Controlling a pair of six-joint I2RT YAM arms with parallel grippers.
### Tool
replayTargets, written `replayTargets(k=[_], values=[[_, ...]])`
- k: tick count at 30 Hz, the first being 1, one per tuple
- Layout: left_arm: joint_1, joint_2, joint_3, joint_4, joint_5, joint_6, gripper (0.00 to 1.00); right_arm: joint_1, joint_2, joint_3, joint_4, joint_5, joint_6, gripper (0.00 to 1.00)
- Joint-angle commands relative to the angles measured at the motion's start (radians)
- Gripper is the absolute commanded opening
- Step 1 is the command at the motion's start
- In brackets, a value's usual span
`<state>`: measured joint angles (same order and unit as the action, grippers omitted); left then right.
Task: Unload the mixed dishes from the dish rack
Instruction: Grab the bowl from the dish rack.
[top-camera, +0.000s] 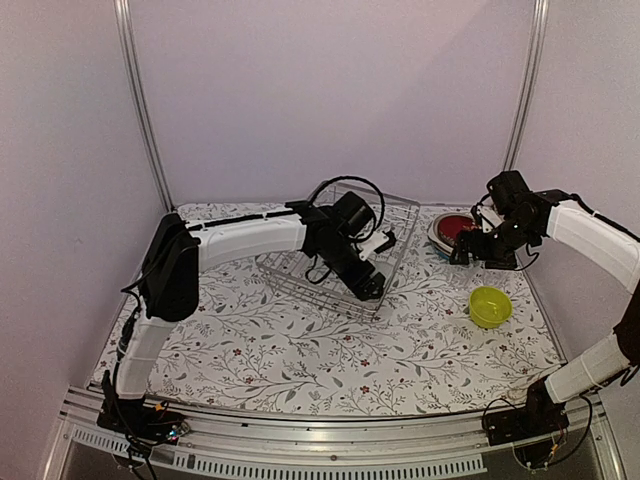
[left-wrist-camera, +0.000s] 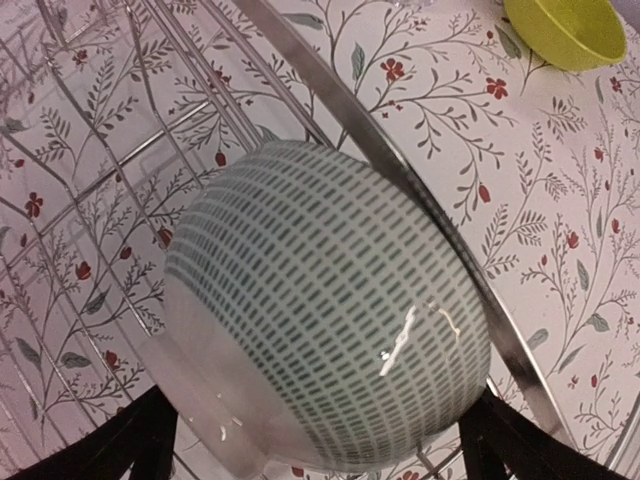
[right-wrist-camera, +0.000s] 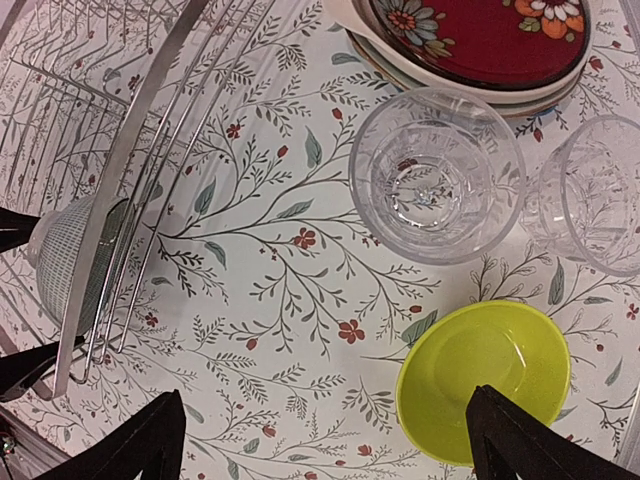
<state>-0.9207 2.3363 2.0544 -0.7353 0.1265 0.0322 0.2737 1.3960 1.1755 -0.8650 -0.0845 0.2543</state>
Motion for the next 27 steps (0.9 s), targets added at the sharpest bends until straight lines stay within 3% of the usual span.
replayTargets(k=[1,27], values=[[-0.015,0.029,0.011,0.023,-0.048,-0.026,0.97,-0.004,0.003,-0.014,0.016,-0.004,0.013,0.99],[-0.012,-0.078,-0.111,0.145,-0.161,-0.027,0.63,-0.004,-0.005,-0.012,0.015,-0.010,0.010,0.99]])
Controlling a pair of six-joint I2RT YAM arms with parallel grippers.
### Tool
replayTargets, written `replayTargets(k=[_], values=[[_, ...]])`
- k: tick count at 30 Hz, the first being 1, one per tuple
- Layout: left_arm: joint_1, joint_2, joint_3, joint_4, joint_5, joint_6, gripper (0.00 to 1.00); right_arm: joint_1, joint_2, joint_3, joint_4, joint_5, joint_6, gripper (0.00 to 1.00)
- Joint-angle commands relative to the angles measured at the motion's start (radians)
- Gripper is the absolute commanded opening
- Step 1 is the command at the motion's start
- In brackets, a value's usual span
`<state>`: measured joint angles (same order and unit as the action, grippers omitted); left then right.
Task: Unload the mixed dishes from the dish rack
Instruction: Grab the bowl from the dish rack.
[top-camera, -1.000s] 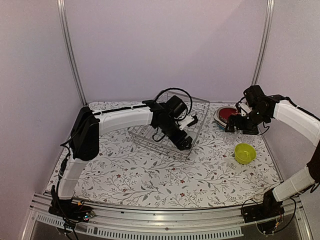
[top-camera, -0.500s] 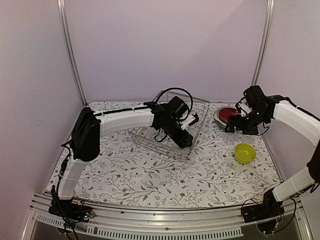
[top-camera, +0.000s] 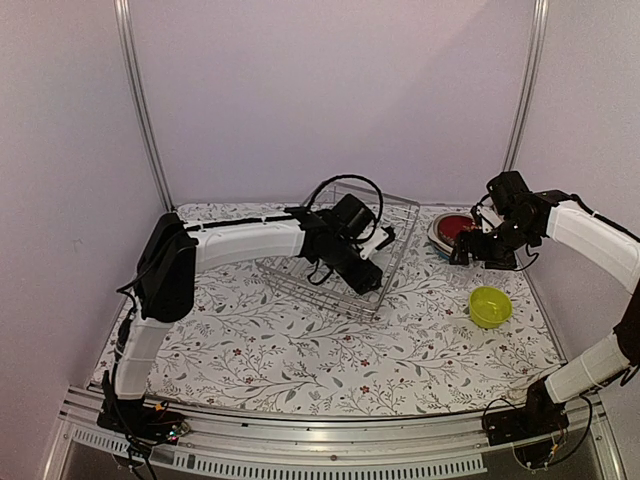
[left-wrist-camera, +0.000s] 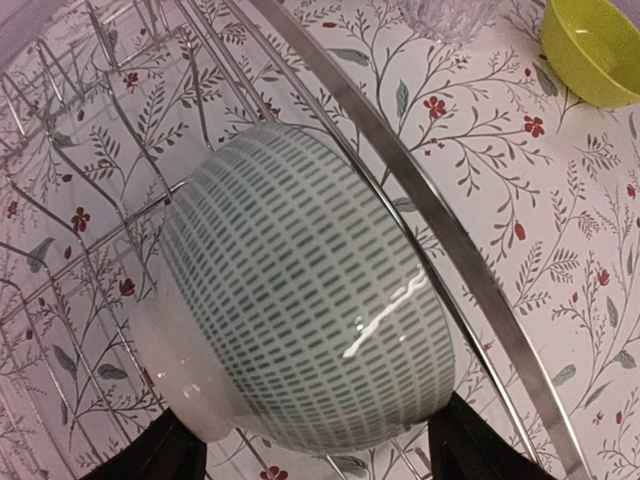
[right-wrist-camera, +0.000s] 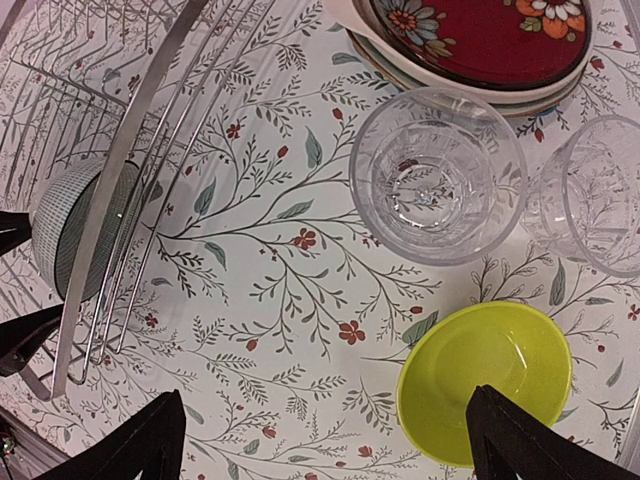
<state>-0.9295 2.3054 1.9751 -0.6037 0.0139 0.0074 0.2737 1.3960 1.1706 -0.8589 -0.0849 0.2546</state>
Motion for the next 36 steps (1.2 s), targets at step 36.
replayTargets(k=[36], values=[[-0.002,-0.294,-0.258,0.261,-0.082,-0.052,0.57,0.069,-0.001,0.007,0.309,-0.334,0.256,0.91]])
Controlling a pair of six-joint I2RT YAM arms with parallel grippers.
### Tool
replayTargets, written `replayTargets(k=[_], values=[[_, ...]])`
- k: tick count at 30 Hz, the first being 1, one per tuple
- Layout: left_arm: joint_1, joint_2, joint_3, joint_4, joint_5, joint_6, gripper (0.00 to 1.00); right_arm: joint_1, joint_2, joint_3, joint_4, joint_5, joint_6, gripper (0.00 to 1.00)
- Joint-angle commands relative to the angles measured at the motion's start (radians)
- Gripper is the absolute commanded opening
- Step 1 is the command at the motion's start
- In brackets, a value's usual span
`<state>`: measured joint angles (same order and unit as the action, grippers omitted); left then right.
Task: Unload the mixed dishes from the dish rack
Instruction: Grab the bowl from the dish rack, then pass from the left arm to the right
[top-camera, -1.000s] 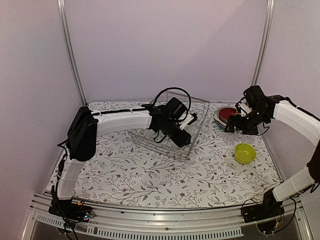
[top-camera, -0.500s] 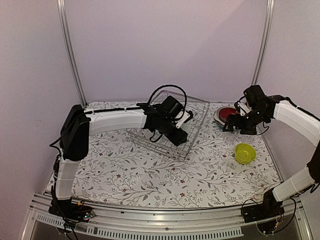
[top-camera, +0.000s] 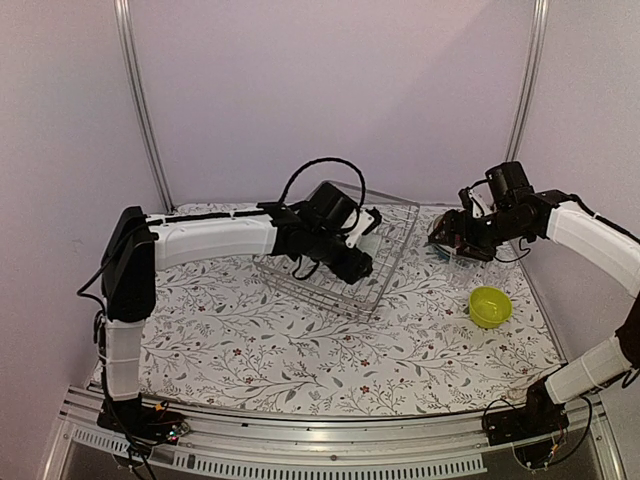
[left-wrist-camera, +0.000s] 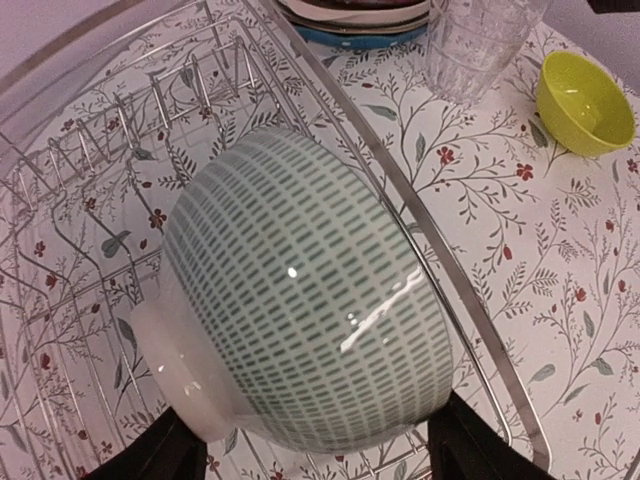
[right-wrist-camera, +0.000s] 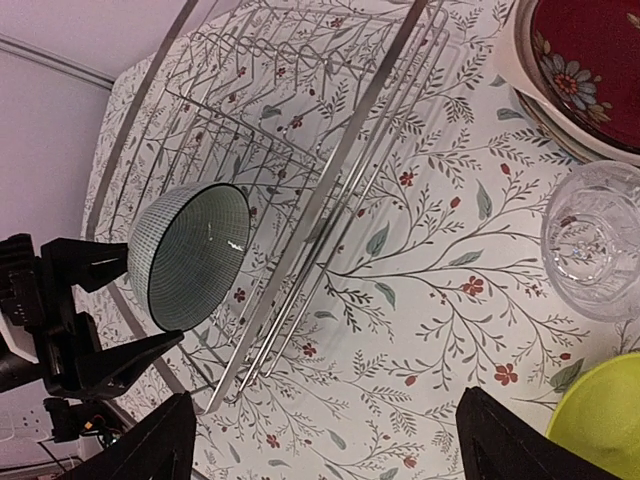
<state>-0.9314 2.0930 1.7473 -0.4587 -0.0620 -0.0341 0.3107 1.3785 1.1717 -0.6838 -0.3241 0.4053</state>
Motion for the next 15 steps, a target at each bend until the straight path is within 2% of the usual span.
replayTargets(k=[1,10,15], values=[[0.000,-0.091,-0.040,0.128,-0.005,-0.012,0.57,0.042,0.024,0.004,0.159,-0.111,0.122,0.90],[-0.004,-0.160,-0.098,0.192,-0.001,-0.018,0.56,0.138,0.064,0.016,0.310,-0.149,0.243,0.83],[-0.006,-0.197,-0.128,0.230,0.010,-0.027,0.57,0.176,0.109,0.037,0.376,-0.181,0.287,0.76]])
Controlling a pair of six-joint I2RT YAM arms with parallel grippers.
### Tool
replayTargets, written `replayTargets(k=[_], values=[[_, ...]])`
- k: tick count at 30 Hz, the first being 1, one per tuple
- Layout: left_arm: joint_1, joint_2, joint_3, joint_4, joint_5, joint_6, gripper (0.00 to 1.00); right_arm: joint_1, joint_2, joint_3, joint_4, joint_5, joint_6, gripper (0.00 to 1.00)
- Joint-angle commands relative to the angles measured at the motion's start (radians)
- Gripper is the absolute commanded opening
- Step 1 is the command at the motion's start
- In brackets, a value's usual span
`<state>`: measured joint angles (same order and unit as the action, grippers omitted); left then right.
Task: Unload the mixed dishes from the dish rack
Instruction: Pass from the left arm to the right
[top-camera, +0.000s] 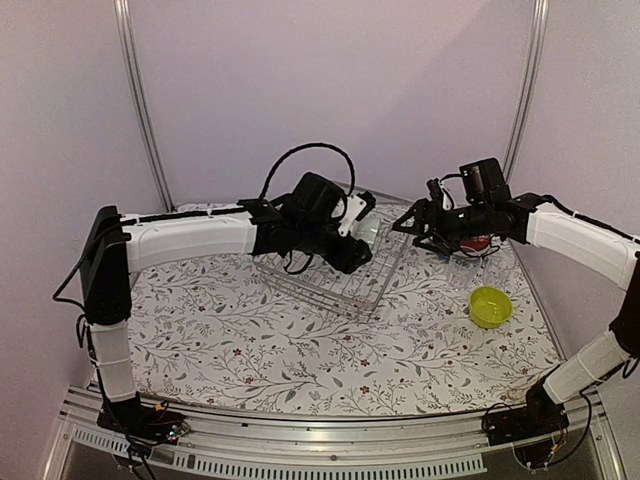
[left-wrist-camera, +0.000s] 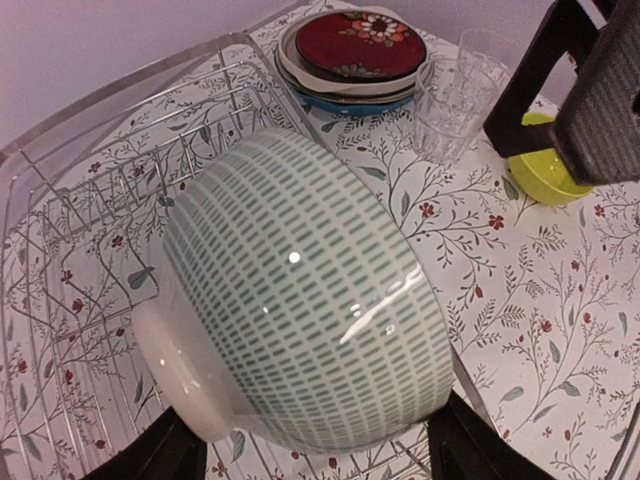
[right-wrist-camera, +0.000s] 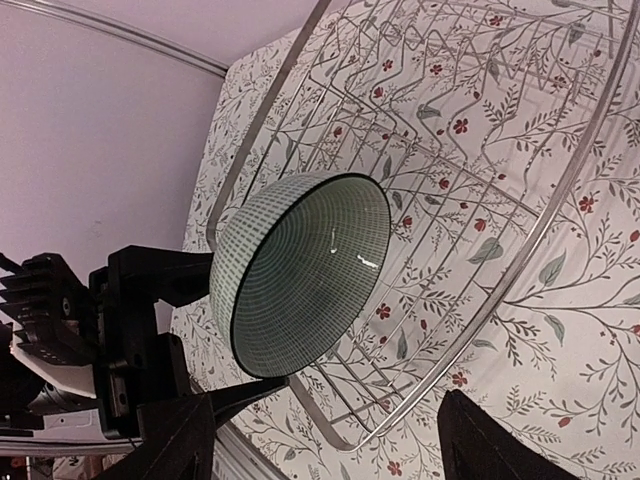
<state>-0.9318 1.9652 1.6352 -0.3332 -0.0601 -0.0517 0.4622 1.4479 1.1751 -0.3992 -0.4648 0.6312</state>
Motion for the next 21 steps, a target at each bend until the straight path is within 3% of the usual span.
replayTargets(k=[1,6,16,21], values=[[-0.006,-0.073,-0.019,0.106,0.011,-0.011,0.56,0.028,0.045,0.034,0.108,-0.049,0.068,0.73],[-0.010,-0.087,-0.037,0.125,0.022,-0.017,0.56,0.042,0.081,0.045,0.183,-0.096,0.121,0.60],[-0.015,-0.096,-0.047,0.146,0.039,-0.023,0.56,0.063,0.122,0.060,0.287,-0.147,0.190,0.50],[-0.018,-0.109,-0.068,0.177,0.052,-0.030,0.56,0.068,0.142,0.053,0.336,-0.165,0.221,0.39]])
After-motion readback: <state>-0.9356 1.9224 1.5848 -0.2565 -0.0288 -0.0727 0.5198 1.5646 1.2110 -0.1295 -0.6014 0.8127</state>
